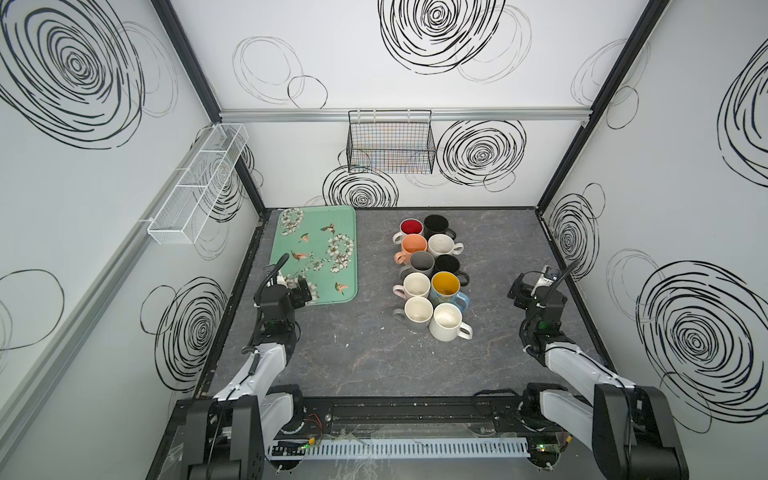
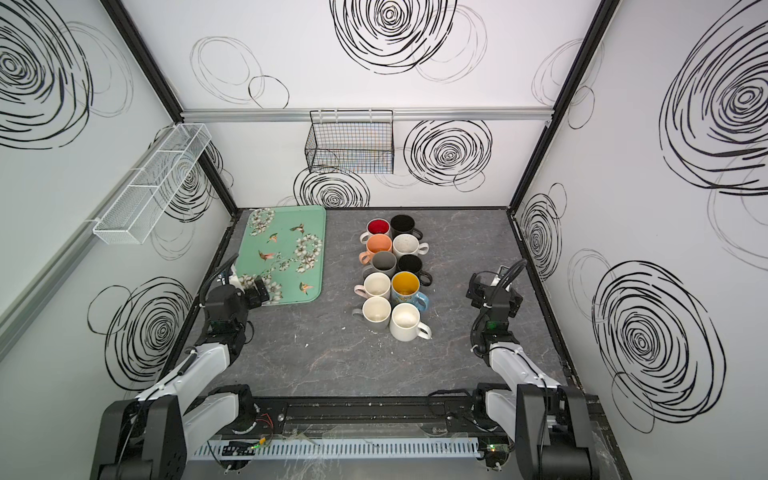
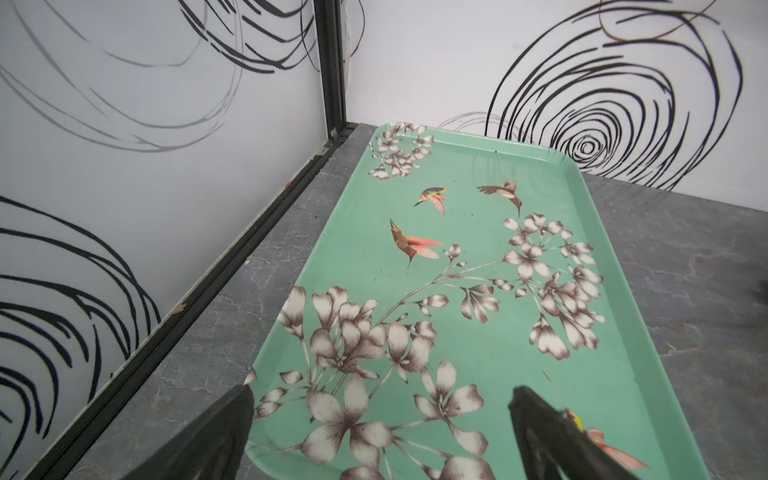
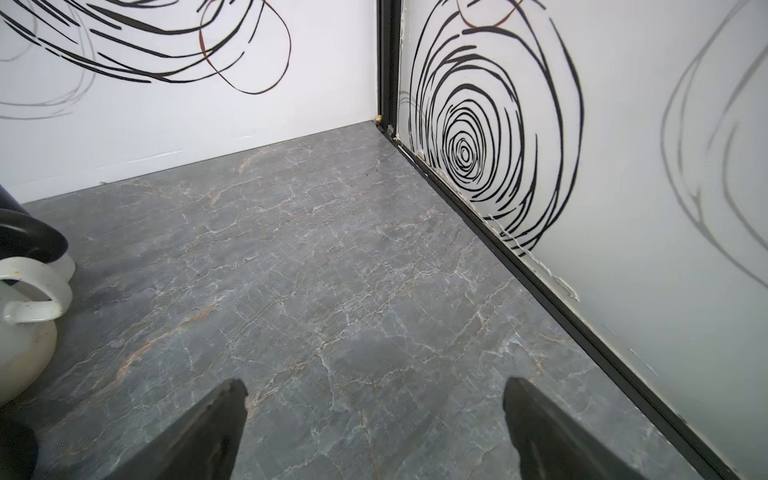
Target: Turn the mug right side up
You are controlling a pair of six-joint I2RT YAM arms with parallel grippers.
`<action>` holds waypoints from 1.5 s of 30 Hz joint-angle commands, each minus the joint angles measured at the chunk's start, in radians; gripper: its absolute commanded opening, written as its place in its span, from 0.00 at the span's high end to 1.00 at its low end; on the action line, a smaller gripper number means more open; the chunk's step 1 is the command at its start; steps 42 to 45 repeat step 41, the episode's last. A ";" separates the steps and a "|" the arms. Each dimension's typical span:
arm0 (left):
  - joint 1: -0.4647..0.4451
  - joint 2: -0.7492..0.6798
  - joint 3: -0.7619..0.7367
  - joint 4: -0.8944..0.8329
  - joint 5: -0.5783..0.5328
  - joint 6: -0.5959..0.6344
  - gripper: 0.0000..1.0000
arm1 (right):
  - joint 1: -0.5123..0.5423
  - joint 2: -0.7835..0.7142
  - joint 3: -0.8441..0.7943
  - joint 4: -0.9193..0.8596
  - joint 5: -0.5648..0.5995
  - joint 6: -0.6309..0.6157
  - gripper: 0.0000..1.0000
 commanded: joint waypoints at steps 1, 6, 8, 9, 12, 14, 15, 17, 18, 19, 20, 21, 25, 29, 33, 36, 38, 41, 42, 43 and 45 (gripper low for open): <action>-0.007 0.027 -0.062 0.327 -0.017 -0.016 0.01 | -0.007 0.031 -0.033 0.181 -0.049 0.012 0.00; -0.034 0.140 -0.107 0.538 -0.023 -0.006 0.01 | -0.021 0.134 -0.021 0.281 -0.103 0.000 0.00; -0.051 0.216 -0.136 0.694 -0.013 -0.018 0.01 | -0.024 0.169 0.000 0.294 -0.133 -0.019 0.00; -0.056 0.259 -0.143 0.762 0.002 -0.024 0.01 | -0.024 0.189 0.009 0.295 -0.143 -0.028 0.00; -0.110 0.344 -0.129 0.821 0.054 0.055 0.01 | -0.027 0.245 0.027 0.323 -0.152 -0.030 0.00; -0.171 0.393 -0.115 0.843 0.003 0.118 0.01 | -0.028 0.302 0.015 0.395 -0.158 -0.027 0.00; -0.189 0.425 -0.113 0.871 -0.007 0.136 0.01 | -0.028 0.323 0.010 0.418 -0.165 -0.030 0.00; -0.199 0.423 -0.105 0.837 -0.015 0.140 0.01 | -0.025 0.367 0.002 0.479 -0.163 -0.037 0.00; -0.200 0.412 -0.091 0.791 -0.035 0.137 0.01 | -0.024 0.360 0.012 0.443 -0.164 -0.038 0.00; -0.202 0.420 -0.083 0.793 -0.041 0.137 0.01 | -0.025 0.347 0.029 0.389 -0.163 -0.029 0.00; -0.209 0.434 -0.078 0.811 -0.048 0.146 0.01 | -0.024 0.355 0.037 0.390 -0.158 -0.028 0.00; -0.221 0.429 -0.080 0.808 -0.069 0.153 0.01 | -0.022 0.361 0.045 0.378 -0.153 -0.030 0.00; -0.227 0.430 -0.080 0.805 -0.074 0.155 0.01 | -0.009 0.367 0.070 0.340 -0.123 -0.027 0.00; -0.225 0.432 -0.079 0.809 -0.071 0.156 0.01 | -0.010 0.368 0.067 0.344 -0.122 -0.028 0.00; -0.221 0.434 -0.072 0.794 -0.062 0.154 0.01 | -0.008 0.366 0.067 0.345 -0.121 -0.030 0.00; -0.222 0.441 -0.062 0.783 -0.064 0.153 0.01 | -0.008 0.366 0.067 0.344 -0.120 -0.030 0.00; -0.214 0.437 -0.061 0.777 -0.049 0.149 0.01 | -0.008 0.367 0.067 0.344 -0.120 -0.029 0.00; -0.211 0.430 -0.074 0.797 -0.045 0.146 0.01 | -0.008 0.367 0.067 0.344 -0.121 -0.030 0.00; -0.211 0.430 -0.074 0.797 -0.045 0.146 0.01 | -0.008 0.367 0.067 0.344 -0.121 -0.030 0.00; -0.211 0.430 -0.074 0.797 -0.045 0.146 0.01 | -0.008 0.367 0.067 0.344 -0.121 -0.030 0.00; -0.211 0.430 -0.074 0.797 -0.045 0.146 0.01 | -0.008 0.367 0.067 0.344 -0.121 -0.030 0.00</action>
